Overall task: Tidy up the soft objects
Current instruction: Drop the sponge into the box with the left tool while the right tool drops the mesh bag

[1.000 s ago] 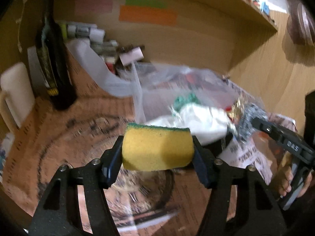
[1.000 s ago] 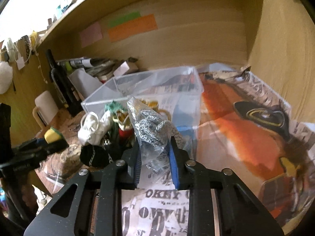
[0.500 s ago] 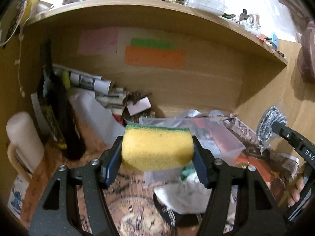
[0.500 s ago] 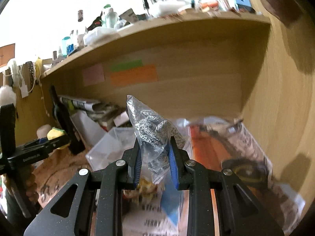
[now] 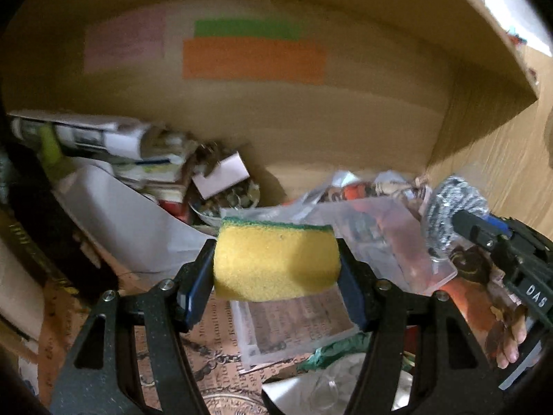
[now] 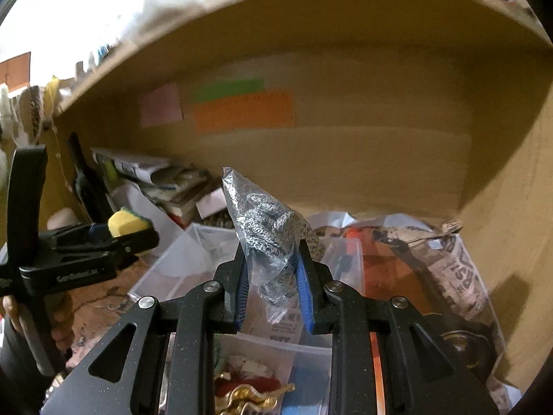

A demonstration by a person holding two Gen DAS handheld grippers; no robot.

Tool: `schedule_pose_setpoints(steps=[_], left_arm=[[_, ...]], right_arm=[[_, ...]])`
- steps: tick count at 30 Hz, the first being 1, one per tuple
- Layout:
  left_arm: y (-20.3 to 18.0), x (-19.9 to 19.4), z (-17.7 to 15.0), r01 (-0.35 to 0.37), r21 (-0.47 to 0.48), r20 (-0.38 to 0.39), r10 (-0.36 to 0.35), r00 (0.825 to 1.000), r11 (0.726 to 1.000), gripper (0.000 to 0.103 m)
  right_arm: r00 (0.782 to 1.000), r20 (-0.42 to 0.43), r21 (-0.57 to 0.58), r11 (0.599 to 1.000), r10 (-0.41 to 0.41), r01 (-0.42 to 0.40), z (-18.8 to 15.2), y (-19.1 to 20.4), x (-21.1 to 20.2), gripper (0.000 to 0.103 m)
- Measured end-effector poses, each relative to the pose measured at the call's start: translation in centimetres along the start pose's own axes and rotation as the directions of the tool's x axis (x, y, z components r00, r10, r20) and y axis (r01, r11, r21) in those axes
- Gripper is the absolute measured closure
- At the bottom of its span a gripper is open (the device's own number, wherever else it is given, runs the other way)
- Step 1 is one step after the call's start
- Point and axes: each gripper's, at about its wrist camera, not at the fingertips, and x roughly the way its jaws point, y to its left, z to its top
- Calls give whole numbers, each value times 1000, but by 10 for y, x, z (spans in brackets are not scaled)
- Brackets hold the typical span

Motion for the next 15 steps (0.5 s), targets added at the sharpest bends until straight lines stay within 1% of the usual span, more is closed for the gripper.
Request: schedule_pose_setpoints(steps=[5,8,15], left_arm=[[-6,33,3,33,19,-99,-31,995,999,39],[-10,54,5,30,41,-157,-23,987,999,39],[-21,87,3,23,97,-240,2,971,995,39]], right_arm=[[994,-108,10,1000,17,-16,-5,-8,33,80],[987,-159,14,1000,17,-15,-9,-10,48,80],[966,-257,53,998,34,-21,-18,-16,72,80]])
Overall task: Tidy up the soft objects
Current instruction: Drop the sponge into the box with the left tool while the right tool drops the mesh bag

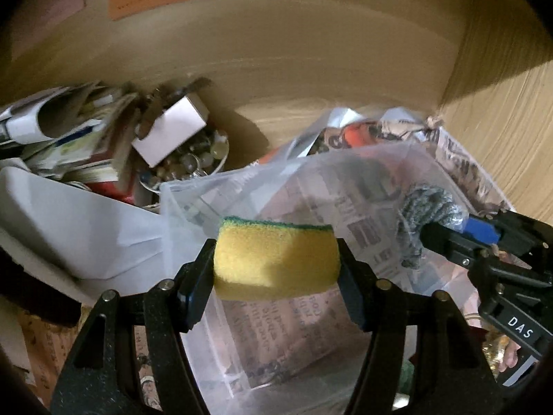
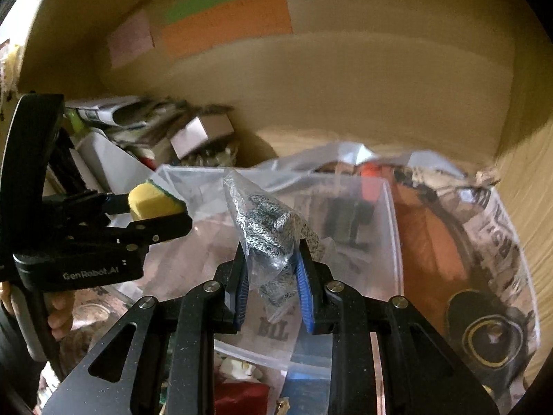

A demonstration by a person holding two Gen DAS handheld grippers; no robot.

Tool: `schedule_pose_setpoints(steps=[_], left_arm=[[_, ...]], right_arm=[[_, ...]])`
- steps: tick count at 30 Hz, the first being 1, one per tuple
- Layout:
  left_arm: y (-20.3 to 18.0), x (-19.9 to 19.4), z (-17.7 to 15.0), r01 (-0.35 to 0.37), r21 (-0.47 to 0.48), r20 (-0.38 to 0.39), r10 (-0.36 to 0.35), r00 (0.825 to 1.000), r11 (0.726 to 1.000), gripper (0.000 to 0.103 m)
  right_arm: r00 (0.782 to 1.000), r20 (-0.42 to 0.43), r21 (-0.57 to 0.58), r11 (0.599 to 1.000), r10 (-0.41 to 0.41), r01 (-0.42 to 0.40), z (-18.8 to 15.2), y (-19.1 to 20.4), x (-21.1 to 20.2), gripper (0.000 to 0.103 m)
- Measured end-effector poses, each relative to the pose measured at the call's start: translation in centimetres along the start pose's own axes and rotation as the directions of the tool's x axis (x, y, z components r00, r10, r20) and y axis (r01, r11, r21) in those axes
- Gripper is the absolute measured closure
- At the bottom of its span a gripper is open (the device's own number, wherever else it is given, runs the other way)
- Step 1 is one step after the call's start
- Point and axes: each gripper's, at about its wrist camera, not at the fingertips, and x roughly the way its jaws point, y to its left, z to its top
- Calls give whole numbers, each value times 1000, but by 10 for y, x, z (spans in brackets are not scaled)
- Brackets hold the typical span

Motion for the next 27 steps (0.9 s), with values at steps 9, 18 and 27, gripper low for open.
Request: schedule_pose_setpoints(steps=[9,18,27], left_arm=[[-3,1,-2,-1,-4,-2,1,1000,1000,21],[-4,-61,-14,-9,4,147,8,989,1000,11],[-14,-119,-48,9,15,280,-13,960,1000,1]], right_arm=[[1000,-5,4,1000,-24,24,-1,-2,3,70],[989,143,-14,999,-43,45,0,5,-48,35],[964,261,-36,998,-45,56,-21,18,-100,22]])
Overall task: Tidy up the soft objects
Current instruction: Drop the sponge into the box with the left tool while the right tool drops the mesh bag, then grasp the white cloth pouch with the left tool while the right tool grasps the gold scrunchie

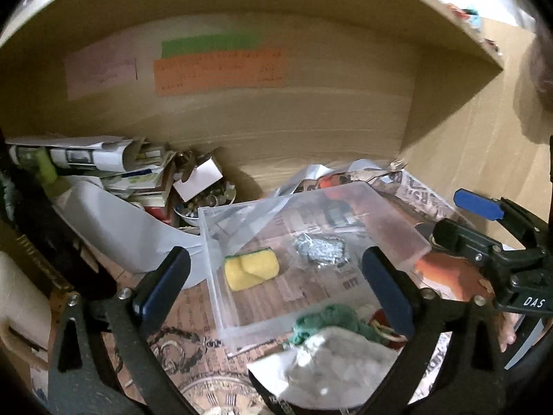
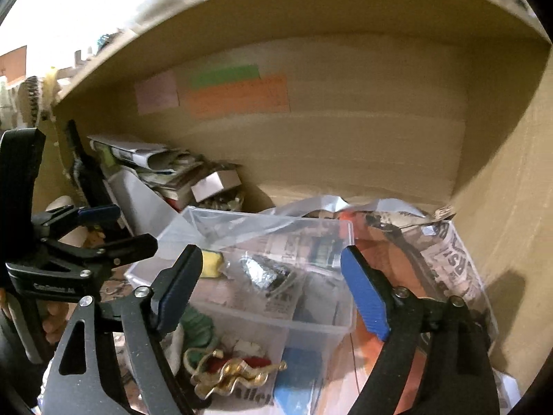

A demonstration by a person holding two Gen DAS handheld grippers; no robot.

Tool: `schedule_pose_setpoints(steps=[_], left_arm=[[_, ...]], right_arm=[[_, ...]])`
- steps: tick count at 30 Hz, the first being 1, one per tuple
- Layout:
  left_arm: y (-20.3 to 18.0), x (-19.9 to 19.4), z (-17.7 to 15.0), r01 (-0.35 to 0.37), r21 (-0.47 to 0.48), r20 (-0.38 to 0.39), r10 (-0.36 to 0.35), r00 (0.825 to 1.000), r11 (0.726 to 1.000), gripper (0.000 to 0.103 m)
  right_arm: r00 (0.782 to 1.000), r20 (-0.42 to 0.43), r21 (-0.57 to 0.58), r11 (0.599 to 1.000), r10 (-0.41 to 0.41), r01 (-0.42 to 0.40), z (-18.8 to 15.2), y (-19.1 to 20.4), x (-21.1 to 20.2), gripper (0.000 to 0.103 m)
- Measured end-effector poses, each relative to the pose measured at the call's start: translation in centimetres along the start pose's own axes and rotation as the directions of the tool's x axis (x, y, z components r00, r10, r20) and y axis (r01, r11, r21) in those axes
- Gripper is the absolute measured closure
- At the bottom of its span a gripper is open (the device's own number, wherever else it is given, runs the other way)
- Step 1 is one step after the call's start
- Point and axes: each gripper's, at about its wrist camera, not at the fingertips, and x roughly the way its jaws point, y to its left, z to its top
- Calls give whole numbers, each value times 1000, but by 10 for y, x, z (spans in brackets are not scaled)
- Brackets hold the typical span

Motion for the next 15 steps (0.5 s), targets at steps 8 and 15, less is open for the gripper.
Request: schedule_pose_setpoints(steps=[8,15], left_arm=[[-11,-17,-35,28,3,-7,-28,1000,1000,1],[-23,-21,-69,70,6,-63,-70,996,998,1]], right_arm=[[999,-27,22,999,29,-28,-30,8,-12,22],[994,-85,49,997,63,-59,-61,13,-10,22]])
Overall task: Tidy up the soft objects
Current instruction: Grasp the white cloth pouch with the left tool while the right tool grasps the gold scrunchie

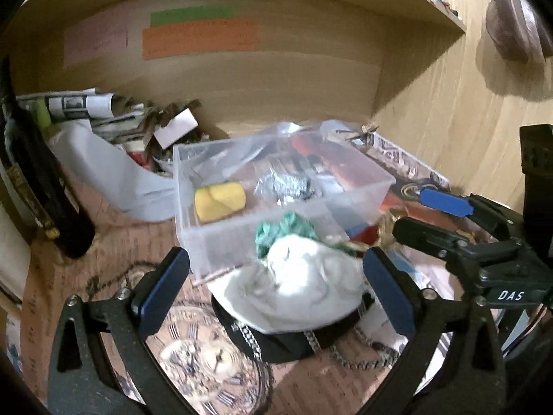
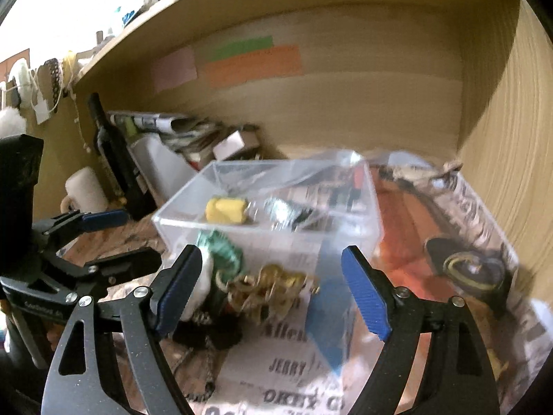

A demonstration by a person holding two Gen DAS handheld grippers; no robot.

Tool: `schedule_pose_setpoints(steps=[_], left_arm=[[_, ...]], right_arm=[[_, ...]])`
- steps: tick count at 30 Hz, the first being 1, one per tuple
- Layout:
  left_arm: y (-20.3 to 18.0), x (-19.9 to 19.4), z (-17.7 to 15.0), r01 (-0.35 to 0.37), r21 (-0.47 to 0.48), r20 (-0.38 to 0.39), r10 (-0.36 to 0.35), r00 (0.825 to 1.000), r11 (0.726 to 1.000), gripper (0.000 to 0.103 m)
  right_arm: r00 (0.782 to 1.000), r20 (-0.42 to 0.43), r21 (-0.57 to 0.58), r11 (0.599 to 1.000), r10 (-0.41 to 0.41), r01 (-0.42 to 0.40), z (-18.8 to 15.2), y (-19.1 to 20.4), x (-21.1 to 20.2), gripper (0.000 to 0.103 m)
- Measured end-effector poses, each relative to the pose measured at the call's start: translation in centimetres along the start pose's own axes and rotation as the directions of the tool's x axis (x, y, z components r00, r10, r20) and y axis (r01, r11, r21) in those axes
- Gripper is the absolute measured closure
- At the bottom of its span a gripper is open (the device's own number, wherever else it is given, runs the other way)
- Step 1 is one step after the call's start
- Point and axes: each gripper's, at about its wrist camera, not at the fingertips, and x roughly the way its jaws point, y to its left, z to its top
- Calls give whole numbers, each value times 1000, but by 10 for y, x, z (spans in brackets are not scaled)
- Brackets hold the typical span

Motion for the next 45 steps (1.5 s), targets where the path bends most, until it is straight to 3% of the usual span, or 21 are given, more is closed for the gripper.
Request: schedule_pose_setpoints(steps=[6,12,15,21,26,28,37,45], left_arm=[[-10,9,-17,12,11,-31,-11,999,1000,1],[-5,27,-20,9,-14,-39,-9,999,1000,1],[-2,32,-17,39,-39,-33,-40,999,998,2],[1,35,-15,87,-38,-39,-88,995,996,34],[1,32,-17,115,-41,-50,-117,992,993,74],[3,28,-17,116,-45,-42,-117,992,992,81],[11,-9,-6,75,-47,60,-72,996,996,84],[17,-48,21,20,-34,196,-13,981,999,84]], right_arm=[[1000,-28,25,1000,13,-12,-14,0,7,22],[999,-52,31,999,14,-12,-15,-5,17,31],[998,-63,31,999,26,-24,-15,-7,23,41],[996,-67,39,998,50,-48,-13,-8,34,59],[998,-44,38,998,50,-48,-14,-7,34,71],[998,-34,42,998,47,-45,-14,-7,31,76],[999,45,24,999,21,-22,-4,-8,6,80],[990,141,4,1000,-21,21,14,-8,-21,80]])
